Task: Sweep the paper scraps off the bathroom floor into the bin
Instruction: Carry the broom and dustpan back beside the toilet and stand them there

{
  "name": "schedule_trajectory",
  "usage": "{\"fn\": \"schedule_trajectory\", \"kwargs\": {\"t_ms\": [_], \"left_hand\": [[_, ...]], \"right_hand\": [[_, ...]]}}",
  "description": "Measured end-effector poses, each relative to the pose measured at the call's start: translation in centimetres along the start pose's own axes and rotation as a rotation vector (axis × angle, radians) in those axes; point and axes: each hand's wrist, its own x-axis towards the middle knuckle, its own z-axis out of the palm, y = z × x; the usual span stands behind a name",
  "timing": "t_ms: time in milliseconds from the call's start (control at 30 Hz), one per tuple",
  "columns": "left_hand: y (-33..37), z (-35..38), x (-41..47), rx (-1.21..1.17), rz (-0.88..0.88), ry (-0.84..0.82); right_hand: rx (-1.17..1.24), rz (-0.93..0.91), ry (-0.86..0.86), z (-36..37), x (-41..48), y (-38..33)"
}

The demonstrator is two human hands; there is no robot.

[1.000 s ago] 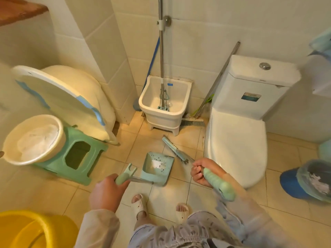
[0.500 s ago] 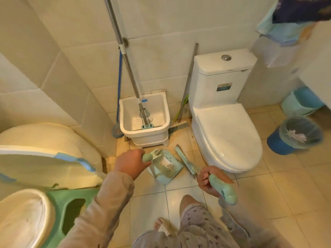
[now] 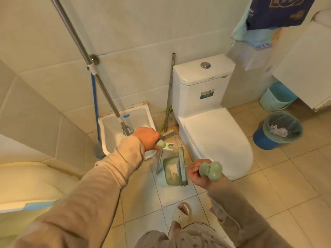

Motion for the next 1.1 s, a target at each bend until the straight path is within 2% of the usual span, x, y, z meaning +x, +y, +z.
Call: {"fn": "schedule_trajectory", "kwargs": {"t_ms": [67, 233, 367, 567, 867, 1000, 1100], "left_hand": [[-0.9, -1.6, 1.7, 0.087, 0.054, -0.002], [-2.4, -4.5, 6.0, 0.27, 0.2, -0.015], [-2.7, -5.7, 8.8, 0.397, 0.322, -0.001], [-5.2, -7.6, 12.4, 0.541, 0.432, 0.025], [-10.3, -9.2, 17.9, 0.815, 0.732, 0.146], [-12.3, -10.0, 20.3, 0.936, 0.8, 0.147], [-13.2, -10.7, 21.8, 0.927, 0.802, 0.129]], "right_hand": [[0.106, -0.038, 0.006, 1.2, 1.0, -0.6], [0.384, 0.071, 0.008, 3.5, 3.1, -2.6], [0.428, 0.12, -0.028, 4.7, 4.2, -4.1], [0.358, 0.148, -0.077, 7.0, 6.1, -5.2], [0.588, 0.098, -0.08, 11.5, 9.9, -7.8], [0.577, 0.109, -0.165, 13.8, 11.5, -8.4], [0.611, 0.109, -0.162, 15.3, 13.1, -9.8]]}}
